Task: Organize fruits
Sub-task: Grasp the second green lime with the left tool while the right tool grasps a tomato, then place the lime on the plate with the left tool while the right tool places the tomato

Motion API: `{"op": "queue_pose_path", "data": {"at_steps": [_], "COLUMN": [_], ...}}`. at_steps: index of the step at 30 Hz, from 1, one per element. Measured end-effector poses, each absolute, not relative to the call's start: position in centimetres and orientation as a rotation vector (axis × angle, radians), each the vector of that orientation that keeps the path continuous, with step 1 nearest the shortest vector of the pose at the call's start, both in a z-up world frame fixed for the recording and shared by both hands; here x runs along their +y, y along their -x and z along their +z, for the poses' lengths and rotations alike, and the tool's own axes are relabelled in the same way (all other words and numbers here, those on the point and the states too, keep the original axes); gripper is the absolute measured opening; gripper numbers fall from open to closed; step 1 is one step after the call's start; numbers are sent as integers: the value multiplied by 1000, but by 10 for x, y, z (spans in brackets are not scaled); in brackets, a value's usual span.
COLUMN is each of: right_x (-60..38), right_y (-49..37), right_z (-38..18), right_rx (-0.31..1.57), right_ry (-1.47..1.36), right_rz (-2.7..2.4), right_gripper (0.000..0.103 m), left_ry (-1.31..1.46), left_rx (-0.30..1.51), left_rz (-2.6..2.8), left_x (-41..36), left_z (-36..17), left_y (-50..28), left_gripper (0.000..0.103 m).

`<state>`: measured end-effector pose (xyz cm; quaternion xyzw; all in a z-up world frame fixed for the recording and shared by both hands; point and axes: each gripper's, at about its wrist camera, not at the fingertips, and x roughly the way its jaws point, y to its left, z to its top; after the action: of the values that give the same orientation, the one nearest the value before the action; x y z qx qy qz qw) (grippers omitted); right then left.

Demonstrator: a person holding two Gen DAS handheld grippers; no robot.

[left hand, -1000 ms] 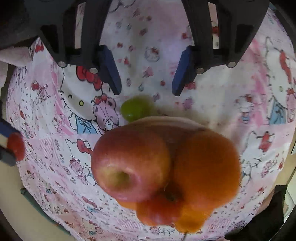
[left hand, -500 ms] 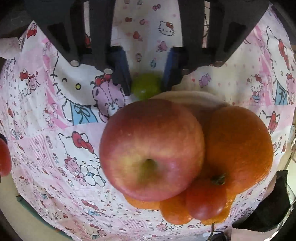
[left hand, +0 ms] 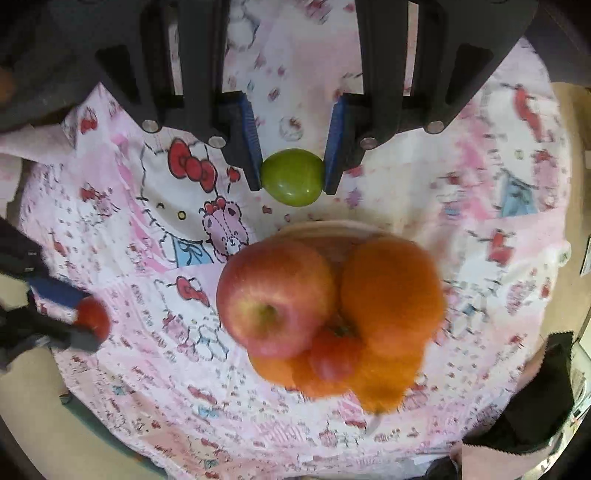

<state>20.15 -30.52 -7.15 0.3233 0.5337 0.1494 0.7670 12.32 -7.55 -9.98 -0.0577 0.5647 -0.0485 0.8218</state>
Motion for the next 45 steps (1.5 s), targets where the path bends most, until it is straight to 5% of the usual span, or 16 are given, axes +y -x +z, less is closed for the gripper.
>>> {"op": "queue_pose_path", "data": {"at_steps": [14, 36, 42, 45], "right_x": [-280, -224, -229, -233], "right_y": [-231, -279, -282, -282], "right_z": [-74, -127, -132, -129], "right_rx": [1191, 1308, 1348, 1333], "right_ry": [-601, -368, -439, -458], "right_rz": [345, 372, 365, 355], "right_gripper": [32, 32, 35, 52], "left_ry": [79, 114, 123, 128], "left_rx": [986, 982, 987, 994], "left_rz": [-221, -184, -184, -180], "left_x": [1, 9, 9, 9], "left_z": [6, -1, -1, -3], "left_y": [-125, -147, -148, -149], "left_gripper": [28, 29, 29, 29]}}
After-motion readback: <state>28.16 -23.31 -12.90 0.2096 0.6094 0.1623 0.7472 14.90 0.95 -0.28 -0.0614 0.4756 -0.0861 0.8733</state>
